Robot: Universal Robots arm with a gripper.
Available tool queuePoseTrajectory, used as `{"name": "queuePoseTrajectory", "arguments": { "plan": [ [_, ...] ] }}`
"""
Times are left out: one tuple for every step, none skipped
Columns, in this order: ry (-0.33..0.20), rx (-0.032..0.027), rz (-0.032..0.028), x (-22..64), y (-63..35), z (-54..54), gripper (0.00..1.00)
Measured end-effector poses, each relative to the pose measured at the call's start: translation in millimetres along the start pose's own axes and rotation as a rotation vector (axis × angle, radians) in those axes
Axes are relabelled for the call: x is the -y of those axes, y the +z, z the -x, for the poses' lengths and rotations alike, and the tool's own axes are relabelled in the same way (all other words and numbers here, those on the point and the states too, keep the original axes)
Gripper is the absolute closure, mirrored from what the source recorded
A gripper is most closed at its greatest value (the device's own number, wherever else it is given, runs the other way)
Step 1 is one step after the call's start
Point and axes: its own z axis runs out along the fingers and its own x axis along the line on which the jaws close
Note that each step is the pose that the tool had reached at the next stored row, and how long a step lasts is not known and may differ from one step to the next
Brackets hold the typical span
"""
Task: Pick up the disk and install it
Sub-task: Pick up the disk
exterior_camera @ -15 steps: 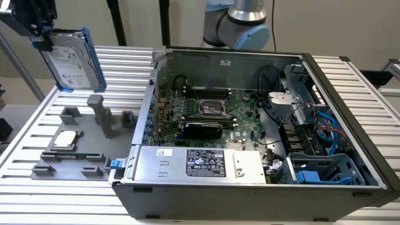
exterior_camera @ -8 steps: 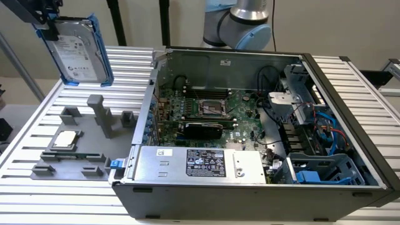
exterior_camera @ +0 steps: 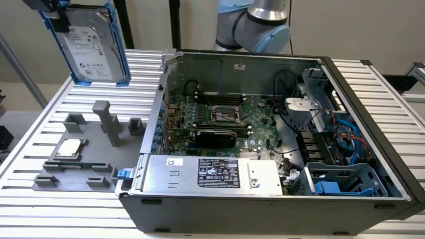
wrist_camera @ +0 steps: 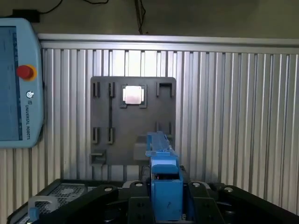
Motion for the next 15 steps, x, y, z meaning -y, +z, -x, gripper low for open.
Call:
{"name": "queuePoseTrajectory", "arguments": {
  "plan": [
    [0.0,-0.0001,0.0001,3.7,-3.0,-2.2,1.0],
    [0.0,0.0,0.0,7.0,-5.6,-4.3,1.0],
    [0.0,0.0,0.0,10.6,-8.2,-6.7,1.0],
    [0.0,0.0,0.0,14.0,-10.6,-8.9,1.0],
    [0.0,0.0,0.0,17.2,-12.9,-11.0,1.0],
    [0.0,0.0,0.0,20.6,-15.2,-13.2,1.0],
    [0.0,0.0001,0.0,24.0,-17.3,-15.4,1.0],
    [0.0,0.0,0.0,27.6,-19.5,-17.7,1.0],
    [0.0,0.0,0.0,31.3,-21.4,-20.0,1.0],
    [0.0,0.0,0.0,35.0,-22.8,-22.2,1.0],
    [0.0,0.0,0.0,39.2,-23.6,-24.3,1.0],
    [0.0,0.0001,-0.0001,43.7,-24.1,-26.4,1.0],
    [0.0,0.0001,-0.0001,48.2,-24.6,-28.5,1.0],
    [0.0,0.0,0.0,52.7,-25.0,-30.5,1.0],
    [0.0,0.0001,0.0,57.3,-25.4,-32.6,1.0]
  ]
}}
